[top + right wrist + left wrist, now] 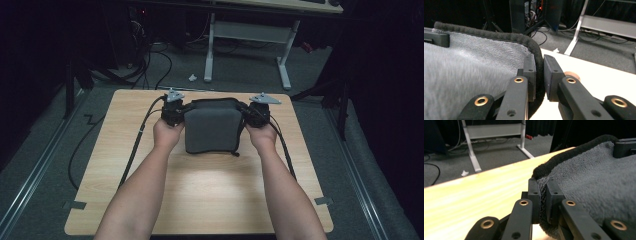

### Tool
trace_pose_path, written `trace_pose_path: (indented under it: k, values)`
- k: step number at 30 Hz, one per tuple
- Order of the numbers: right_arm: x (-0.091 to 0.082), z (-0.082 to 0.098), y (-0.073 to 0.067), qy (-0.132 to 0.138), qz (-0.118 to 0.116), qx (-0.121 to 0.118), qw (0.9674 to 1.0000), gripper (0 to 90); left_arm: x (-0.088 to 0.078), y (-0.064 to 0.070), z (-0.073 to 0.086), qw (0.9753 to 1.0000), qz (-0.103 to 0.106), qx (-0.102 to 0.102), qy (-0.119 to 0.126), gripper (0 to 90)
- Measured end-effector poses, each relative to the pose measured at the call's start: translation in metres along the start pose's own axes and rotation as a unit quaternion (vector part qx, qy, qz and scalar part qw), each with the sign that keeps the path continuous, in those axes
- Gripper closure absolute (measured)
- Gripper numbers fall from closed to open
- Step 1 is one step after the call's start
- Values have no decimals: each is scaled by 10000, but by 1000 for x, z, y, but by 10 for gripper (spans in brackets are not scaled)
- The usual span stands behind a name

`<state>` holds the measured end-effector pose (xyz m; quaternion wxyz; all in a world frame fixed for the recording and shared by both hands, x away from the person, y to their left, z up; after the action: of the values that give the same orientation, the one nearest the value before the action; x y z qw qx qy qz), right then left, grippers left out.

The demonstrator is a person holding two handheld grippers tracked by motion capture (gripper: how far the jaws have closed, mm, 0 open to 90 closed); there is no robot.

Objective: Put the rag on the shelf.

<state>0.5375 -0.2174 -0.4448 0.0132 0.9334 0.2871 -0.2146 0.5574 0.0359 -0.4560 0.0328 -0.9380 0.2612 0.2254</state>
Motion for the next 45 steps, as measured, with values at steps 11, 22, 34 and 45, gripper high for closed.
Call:
trace_pose_path:
  k: [11, 22, 34, 45]
  values:
    - [3, 16, 1, -119, -18, 112, 9999, 807, 4, -1, 12, 9995, 76, -230, -178, 833]
    - [-14, 5, 13, 98, 145, 329, 9993, 688, -7, -19, 12, 9984, -417, -337, -185, 731]
    - [-21, -1, 14, 124, 231, 184, 9995, 687, -14, -22, 6, 9980, -538, -325, -64, 733]
    - [-34, 0, 9, 201, 267, 33, 9994, 664, -33, -26, 7, 9979, -613, -193, 53, 723]
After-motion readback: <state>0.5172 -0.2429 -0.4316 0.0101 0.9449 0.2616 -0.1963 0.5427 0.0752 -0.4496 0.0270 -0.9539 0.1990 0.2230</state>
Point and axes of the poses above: each handheld gripper's, and its own axes: x roughly forward along the jaws, z roughly out of its underside, y roughly to its right, the point moved 4 cm from there along x, roughly forward along the jaws, and after that the axes turned 10 degrees about -z, right-handed, at the moved point
